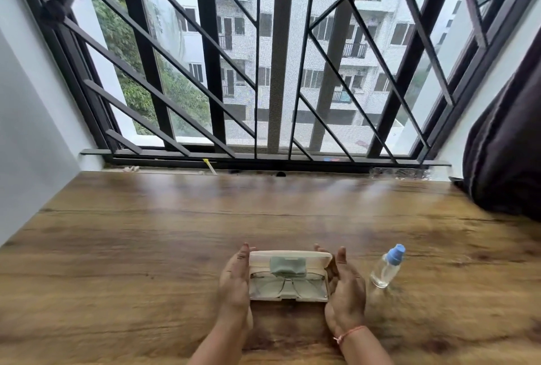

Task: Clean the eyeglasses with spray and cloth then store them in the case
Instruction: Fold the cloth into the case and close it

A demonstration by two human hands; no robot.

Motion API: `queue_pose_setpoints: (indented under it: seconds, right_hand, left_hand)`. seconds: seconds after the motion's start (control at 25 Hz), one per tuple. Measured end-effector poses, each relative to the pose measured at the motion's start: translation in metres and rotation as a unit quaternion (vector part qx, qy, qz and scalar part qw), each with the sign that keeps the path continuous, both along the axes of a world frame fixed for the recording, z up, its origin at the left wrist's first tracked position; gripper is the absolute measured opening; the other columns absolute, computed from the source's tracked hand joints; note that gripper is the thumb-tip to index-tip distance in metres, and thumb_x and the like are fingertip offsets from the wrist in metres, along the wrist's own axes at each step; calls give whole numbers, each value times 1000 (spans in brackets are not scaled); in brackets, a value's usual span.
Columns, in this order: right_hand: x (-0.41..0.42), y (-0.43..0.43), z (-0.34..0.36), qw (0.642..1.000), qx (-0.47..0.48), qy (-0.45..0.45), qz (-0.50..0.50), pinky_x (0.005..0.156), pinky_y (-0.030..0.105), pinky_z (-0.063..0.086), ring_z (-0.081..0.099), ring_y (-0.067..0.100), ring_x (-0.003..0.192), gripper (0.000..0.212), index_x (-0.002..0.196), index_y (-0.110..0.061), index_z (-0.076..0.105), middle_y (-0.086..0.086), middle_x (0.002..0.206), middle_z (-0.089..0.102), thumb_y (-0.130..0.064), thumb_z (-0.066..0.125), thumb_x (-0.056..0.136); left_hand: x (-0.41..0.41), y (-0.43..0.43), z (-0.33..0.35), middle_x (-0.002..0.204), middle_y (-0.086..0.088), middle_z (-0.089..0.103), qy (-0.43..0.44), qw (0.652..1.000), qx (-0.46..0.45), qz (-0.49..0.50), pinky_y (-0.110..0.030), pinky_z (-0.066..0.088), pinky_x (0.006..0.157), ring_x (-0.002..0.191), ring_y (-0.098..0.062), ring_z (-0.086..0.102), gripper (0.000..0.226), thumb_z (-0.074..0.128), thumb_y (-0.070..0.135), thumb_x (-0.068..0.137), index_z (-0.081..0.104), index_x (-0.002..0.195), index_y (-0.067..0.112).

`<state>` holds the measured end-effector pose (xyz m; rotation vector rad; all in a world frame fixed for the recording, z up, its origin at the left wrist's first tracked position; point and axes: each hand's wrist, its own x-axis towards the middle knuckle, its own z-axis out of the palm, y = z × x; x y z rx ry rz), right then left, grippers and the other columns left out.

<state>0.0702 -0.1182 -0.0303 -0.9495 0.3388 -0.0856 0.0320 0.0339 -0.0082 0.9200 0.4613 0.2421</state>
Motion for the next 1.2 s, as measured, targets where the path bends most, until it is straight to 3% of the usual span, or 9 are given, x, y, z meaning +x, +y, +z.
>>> queue_pose_setpoints:
  seconds: [0.12,0.2,0.32,0.44,0.6,0.72,0.8,1.0,1.2]
  right_hand:
    - [-1,-5,2,1000,5,-10,4,67,21,57,70,14,83,20,77,-1,74,13,95,74,-17,62,80]
    - [-2,-9,2,999,9,-18,27,71,22,56,69,14,89,15,78,0,75,14,98,73,-8,62,77]
    - [-3,-14,0,998,18,-28,61,73,21,57,69,13,94,17,80,1,75,14,100,73,-2,59,73]
    - [-3,-16,-2,995,15,-40,85,79,25,55,66,17,102,28,84,2,74,15,106,71,11,48,76]
    - [-1,-19,-5,993,31,-32,111,90,30,44,63,15,107,43,91,2,73,14,111,69,18,39,70]
    - [1,-22,-7,990,58,-27,125,98,28,39,62,12,110,53,96,2,72,13,115,68,22,33,67]
    - [-1,-23,-9,990,57,-33,127,100,25,42,60,11,113,51,100,3,70,12,115,68,24,36,68]
    - [-12,-20,-19,989,-146,3,33,80,17,52,67,9,83,32,111,6,62,13,102,69,13,59,80]
    - [-17,-18,-6,993,-95,76,11,53,14,54,66,9,55,16,88,0,69,1,65,72,11,62,78]
  left_hand:
    - [-2,1,-3,64,-1,63,-1,1000,16,-5,-23,51,60,57,-8,58,11,56,12,85,63,89,4]
    - [-4,2,-5,73,-4,66,0,1000,19,1,-17,50,64,57,-2,60,10,54,4,86,63,88,3]
    - [-4,3,-5,84,-10,70,6,1000,9,-10,-26,53,73,71,-12,65,18,49,-4,88,65,90,2]
    - [-6,4,-9,86,-10,73,21,999,12,-30,-28,58,60,71,-19,67,25,45,-8,88,67,96,3]
    - [-7,3,-19,115,-12,65,27,998,40,-29,-40,48,93,104,-25,59,40,42,-19,84,64,107,6]
    - [-7,2,-22,125,-9,58,23,995,93,-25,-25,40,97,109,-6,55,51,40,-26,81,58,117,6]
    - [-7,4,-25,128,-11,55,41,990,128,-34,-26,35,101,116,-10,51,50,43,-26,81,51,125,-3]
    - [-8,14,-31,118,-10,64,91,972,213,-42,-27,45,92,99,-12,61,47,59,-22,74,60,115,-2]
    - [-7,9,-31,109,-4,68,118,968,220,-19,-36,46,97,97,-12,63,35,66,-14,73,70,93,15]
